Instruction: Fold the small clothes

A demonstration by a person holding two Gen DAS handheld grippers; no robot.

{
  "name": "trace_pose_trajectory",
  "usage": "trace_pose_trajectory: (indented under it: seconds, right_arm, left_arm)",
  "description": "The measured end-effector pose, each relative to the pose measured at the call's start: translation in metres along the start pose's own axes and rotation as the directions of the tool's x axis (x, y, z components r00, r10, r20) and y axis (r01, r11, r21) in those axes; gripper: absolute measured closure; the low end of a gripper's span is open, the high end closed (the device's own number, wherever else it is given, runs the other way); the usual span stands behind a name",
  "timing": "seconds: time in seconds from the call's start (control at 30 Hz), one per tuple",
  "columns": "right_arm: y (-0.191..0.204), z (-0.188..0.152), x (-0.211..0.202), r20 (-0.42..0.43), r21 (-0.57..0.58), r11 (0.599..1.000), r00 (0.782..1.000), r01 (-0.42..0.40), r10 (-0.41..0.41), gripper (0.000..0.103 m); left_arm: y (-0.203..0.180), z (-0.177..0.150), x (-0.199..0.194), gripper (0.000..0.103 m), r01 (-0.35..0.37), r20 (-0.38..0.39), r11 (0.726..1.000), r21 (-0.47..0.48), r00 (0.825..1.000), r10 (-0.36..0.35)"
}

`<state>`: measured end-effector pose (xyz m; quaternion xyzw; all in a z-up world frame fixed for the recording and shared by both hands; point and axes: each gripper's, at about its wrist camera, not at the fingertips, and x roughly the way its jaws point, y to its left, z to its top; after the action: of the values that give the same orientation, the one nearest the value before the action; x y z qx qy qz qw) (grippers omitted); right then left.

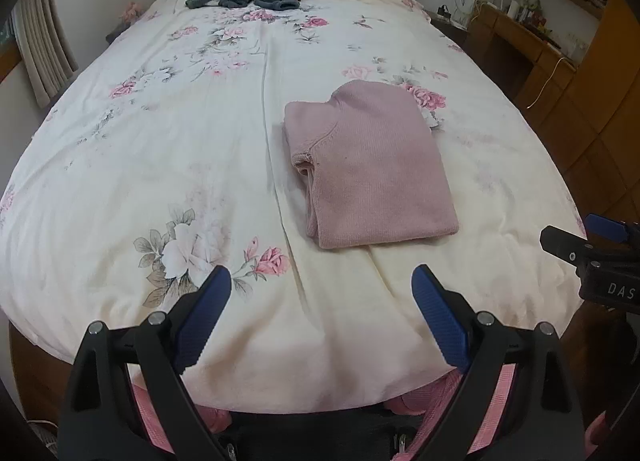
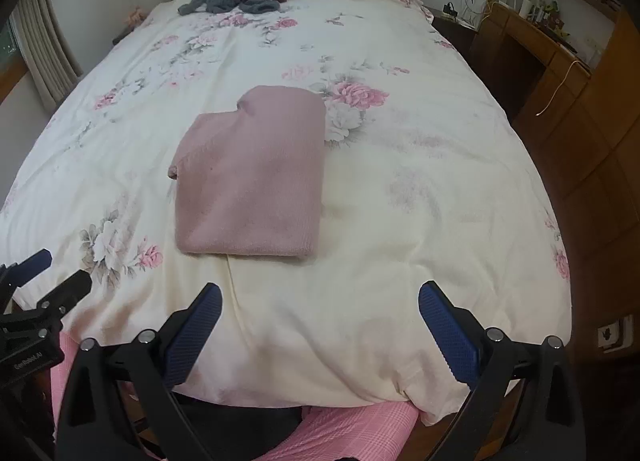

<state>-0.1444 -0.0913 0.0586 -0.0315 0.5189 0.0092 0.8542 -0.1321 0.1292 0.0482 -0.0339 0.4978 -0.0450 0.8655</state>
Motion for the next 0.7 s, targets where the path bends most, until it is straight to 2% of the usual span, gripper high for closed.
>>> trace_pose_trajectory:
  seconds: [0.17, 0.7]
  right_arm:
    - [-0.002, 0.001, 0.007, -0.025, -0.001, 1.000, 1.000, 0.019, -0.019, 0.004]
    - [-0.012, 0.005, 0.014, -0.027, 0.021, 0.999, 0.999, -0.025, 0.026, 0.004]
  left_arm:
    - [-0.001, 0.001, 0.001, 0.012, -0.010, 0.002, 1.000, 0.004, 1.000, 0.010]
    - [-0.005, -0.002, 0.013, 0.012, -0.029, -0.025, 1.000, 0.004, 0.999, 0.029]
